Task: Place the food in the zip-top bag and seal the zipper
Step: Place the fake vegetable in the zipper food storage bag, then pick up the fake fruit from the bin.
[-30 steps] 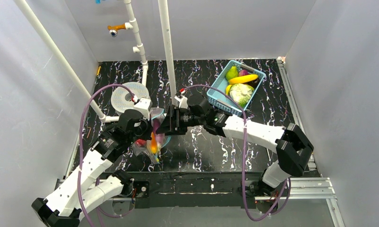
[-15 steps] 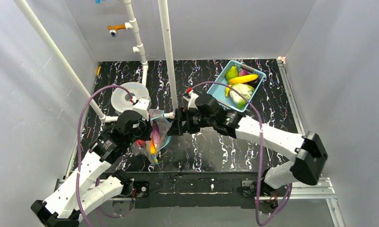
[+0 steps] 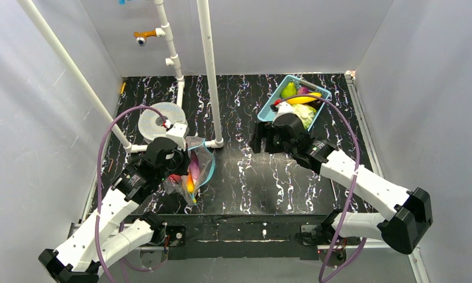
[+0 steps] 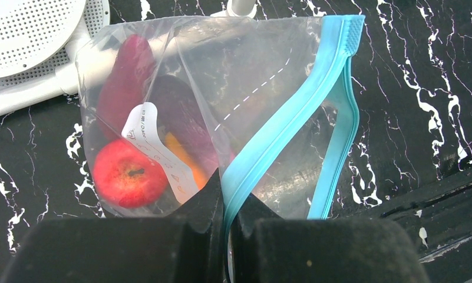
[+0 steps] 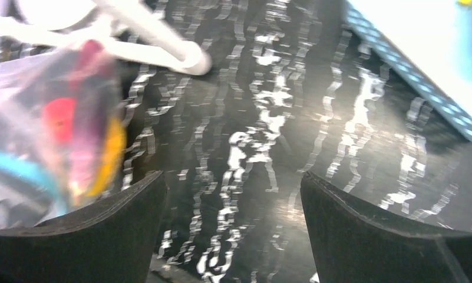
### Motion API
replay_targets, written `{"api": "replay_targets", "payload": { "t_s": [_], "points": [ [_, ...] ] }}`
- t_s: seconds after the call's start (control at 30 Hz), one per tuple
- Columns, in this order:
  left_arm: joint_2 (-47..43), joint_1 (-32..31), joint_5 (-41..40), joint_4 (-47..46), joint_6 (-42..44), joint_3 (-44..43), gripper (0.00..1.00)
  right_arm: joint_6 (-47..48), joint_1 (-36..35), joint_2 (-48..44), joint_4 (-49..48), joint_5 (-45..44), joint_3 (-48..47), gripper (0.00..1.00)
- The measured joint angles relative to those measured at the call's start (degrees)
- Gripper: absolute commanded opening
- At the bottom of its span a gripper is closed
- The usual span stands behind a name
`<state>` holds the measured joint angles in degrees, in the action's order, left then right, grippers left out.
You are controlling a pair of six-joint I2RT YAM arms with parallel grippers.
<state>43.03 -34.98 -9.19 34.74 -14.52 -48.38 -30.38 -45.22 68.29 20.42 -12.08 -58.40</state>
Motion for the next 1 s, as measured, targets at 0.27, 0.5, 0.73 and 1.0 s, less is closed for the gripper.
{"api": "replay_targets", "payload": {
  "t_s": [0.27,0.5,0.73,1.0],
  "points": [
    [0.02,0.0,0.28,0.0,0.0,0.0,0.0,0.44,12.24,8.21,4.26,-7.27,1.79,0.89],
    [0.16,0.0,0.85,0.0,0.0,0.0,0.0,1.43,21.16,14.6,6.36,-9.25,-4.6,0.89],
    [-0.13,0.0,1.09,0.02,0.02,0.0,0.0,1.82,27.21,24.11,4.44,-10.05,-18.96,0.9],
    [-1.98,0.0,1.47,0.07,0.01,0.0,0.0,-5.91,35.4,39.86,7.7,-7.84,-37.36,0.88]
  ]
}}
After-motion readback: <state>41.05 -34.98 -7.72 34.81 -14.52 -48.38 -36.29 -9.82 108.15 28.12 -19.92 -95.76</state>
